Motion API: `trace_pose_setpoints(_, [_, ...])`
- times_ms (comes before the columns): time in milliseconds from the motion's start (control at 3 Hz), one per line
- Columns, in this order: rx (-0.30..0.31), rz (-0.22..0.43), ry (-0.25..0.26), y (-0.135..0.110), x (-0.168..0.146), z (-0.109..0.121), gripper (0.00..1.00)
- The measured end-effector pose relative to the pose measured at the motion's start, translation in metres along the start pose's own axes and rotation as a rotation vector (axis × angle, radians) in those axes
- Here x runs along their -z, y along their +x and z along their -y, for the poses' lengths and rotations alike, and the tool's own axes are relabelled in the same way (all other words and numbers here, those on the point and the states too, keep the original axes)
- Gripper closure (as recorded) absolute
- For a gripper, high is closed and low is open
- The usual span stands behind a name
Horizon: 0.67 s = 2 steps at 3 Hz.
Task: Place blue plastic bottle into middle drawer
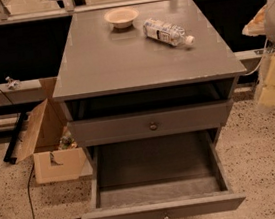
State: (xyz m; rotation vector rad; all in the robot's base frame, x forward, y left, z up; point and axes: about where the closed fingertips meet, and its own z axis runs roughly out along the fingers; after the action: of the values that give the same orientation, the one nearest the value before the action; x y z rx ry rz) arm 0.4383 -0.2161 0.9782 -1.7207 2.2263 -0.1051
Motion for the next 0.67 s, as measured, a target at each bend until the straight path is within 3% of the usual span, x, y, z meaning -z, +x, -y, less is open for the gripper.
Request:
trace_pose_setpoints(333, [0.0, 0.0, 0.0, 0.0, 0.0, 0.0, 0.0])
trace_pose_setpoints(667, [-0.081, 0.076, 0.024, -0.004, -0.014, 0.036, 0.0])
